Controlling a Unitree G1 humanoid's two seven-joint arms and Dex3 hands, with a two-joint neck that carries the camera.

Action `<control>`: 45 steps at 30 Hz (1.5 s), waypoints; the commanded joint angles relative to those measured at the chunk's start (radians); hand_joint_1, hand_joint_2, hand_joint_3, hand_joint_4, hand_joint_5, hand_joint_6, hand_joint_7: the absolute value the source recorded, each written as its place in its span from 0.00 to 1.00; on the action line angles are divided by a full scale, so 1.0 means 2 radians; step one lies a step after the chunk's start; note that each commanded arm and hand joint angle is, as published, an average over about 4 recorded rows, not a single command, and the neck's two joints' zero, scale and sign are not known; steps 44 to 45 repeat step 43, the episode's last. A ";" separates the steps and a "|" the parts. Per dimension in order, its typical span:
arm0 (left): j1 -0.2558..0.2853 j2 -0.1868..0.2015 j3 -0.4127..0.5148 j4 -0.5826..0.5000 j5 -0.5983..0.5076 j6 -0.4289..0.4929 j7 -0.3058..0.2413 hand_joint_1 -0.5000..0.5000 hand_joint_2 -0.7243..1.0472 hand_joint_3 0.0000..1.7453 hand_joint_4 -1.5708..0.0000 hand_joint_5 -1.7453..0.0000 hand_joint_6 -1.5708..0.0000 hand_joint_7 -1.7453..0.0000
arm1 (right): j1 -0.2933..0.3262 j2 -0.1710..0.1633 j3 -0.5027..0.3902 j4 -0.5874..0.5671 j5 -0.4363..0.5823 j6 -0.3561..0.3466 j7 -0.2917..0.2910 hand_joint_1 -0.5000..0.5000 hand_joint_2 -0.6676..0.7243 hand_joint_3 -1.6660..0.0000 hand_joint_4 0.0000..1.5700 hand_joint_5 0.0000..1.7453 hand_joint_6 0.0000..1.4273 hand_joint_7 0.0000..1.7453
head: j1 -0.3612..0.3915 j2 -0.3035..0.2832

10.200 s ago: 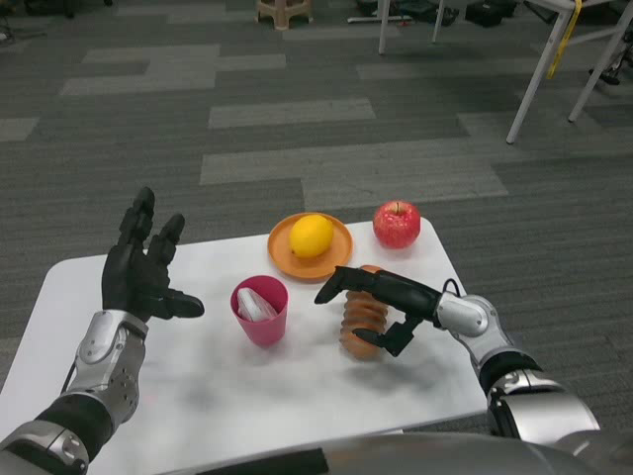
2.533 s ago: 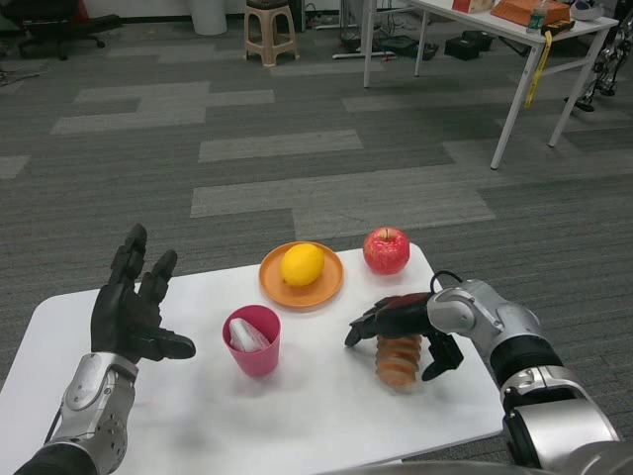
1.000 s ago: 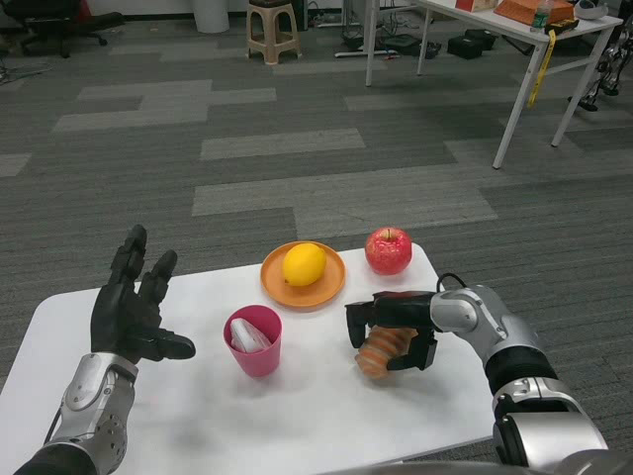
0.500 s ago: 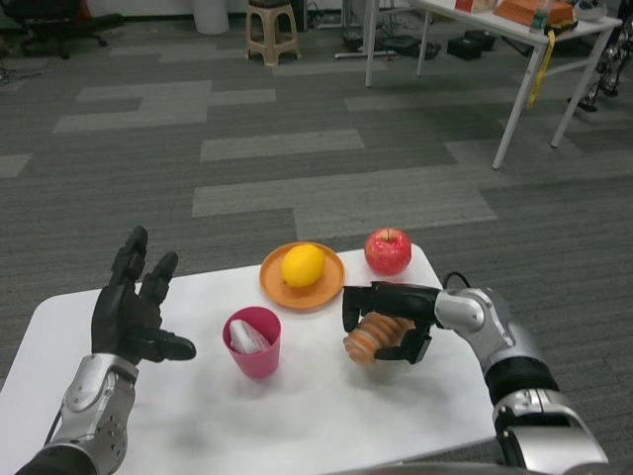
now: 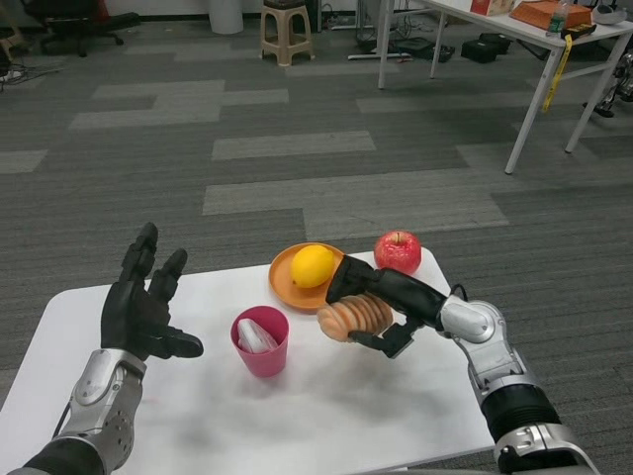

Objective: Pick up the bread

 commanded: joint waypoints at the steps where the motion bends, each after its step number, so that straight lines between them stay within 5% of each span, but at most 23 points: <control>1: 0.000 0.003 0.003 0.001 -0.001 -0.002 0.001 1.00 0.15 0.05 1.00 0.76 1.00 1.00 | 0.011 0.013 0.010 -0.026 0.045 0.005 -0.020 0.33 0.11 0.24 0.00 0.72 0.10 0.88 | 0.003 0.002; 21: -0.005 0.001 0.003 0.004 0.000 -0.002 0.001 1.00 0.15 0.04 1.00 0.76 1.00 1.00 | 0.017 0.039 0.033 -0.084 0.140 0.010 -0.154 0.33 0.09 0.19 0.04 0.72 0.16 0.88 | 0.012 0.002; 45: 0.004 0.000 0.004 -0.009 0.002 -0.004 0.001 1.00 0.15 0.05 1.00 0.76 1.00 1.00 | 0.025 0.057 0.041 -0.092 0.148 0.010 -0.167 0.33 0.09 0.19 0.07 0.72 0.18 0.88 | 0.015 0.008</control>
